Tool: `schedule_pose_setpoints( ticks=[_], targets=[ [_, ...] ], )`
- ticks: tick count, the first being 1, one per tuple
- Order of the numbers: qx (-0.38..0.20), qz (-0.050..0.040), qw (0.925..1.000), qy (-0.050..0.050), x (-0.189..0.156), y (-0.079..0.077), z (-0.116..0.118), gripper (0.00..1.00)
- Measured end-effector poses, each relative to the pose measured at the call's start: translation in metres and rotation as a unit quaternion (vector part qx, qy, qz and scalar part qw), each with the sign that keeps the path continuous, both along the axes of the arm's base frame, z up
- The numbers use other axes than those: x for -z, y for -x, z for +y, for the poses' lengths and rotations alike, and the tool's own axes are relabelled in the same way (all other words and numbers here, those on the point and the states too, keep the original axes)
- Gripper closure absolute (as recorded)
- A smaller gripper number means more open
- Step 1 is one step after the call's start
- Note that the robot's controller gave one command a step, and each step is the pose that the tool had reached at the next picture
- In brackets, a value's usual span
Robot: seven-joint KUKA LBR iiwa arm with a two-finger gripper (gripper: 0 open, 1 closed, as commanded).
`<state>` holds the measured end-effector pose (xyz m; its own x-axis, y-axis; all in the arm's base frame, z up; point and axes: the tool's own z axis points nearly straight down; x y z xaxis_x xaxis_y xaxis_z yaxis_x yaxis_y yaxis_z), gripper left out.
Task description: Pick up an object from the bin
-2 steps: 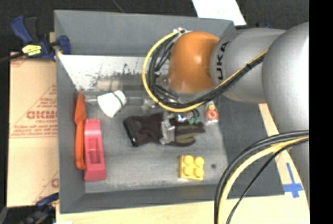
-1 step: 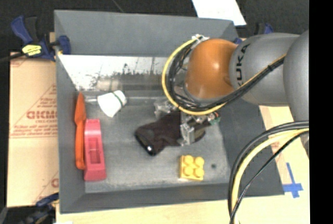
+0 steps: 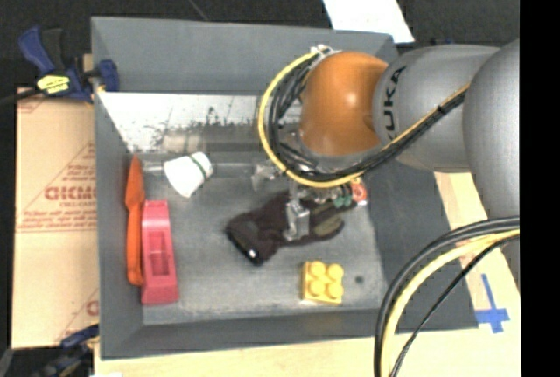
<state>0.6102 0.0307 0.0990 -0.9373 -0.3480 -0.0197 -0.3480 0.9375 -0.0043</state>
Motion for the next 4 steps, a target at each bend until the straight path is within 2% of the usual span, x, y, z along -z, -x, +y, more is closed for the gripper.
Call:
schedule_pose_setpoints(
  ticks=[1,2,3,4],
  targets=[
    [-0.128,-0.0064,0.9917,0.007,0.024,0.006,-0.029,1.0],
    [-0.128,-0.0064,0.9917,0.007,0.024,0.006,-0.029,1.0],
    [-0.128,-0.0094,0.9917,0.005,0.024,0.016,-0.047,1.0],
    [-0.271,-0.0131,0.9626,0.009,0.003,-0.014,-0.002,1.0]
  ],
)
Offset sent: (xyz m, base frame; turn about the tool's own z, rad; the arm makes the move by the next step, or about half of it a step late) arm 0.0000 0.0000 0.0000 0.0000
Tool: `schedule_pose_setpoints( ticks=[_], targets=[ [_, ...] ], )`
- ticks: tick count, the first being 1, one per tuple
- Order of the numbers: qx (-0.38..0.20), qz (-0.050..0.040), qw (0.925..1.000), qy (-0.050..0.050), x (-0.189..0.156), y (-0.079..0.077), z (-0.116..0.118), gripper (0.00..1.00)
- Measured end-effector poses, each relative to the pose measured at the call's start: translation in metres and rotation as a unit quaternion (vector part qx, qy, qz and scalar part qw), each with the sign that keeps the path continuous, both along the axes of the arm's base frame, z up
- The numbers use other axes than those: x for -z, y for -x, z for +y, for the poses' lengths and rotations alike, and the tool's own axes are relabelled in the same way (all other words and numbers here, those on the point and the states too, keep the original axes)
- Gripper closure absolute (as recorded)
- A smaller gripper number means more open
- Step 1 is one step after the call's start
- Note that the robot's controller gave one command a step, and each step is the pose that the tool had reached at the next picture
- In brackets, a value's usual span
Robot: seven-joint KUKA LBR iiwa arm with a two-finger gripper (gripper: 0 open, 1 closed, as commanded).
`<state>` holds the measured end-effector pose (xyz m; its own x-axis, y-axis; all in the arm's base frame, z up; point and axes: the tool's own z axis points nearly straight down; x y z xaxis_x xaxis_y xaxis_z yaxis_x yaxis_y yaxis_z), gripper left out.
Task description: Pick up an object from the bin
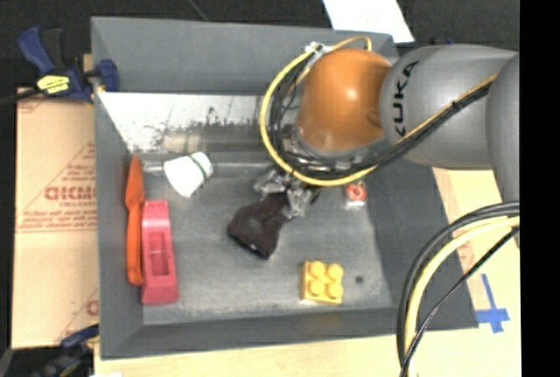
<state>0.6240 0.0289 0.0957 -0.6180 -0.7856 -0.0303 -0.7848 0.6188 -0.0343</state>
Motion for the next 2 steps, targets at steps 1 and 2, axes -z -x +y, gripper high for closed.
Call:
schedule_pose_setpoints(
  ticks=[1,2],
  targets=[
    [0.124,0.0012,0.9923,-0.001,-0.066,0.015,-0.045,1.0],
    [0.049,0.0023,0.9988,0.0,-0.166,0.01,-0.011,1.0]
  ],
)
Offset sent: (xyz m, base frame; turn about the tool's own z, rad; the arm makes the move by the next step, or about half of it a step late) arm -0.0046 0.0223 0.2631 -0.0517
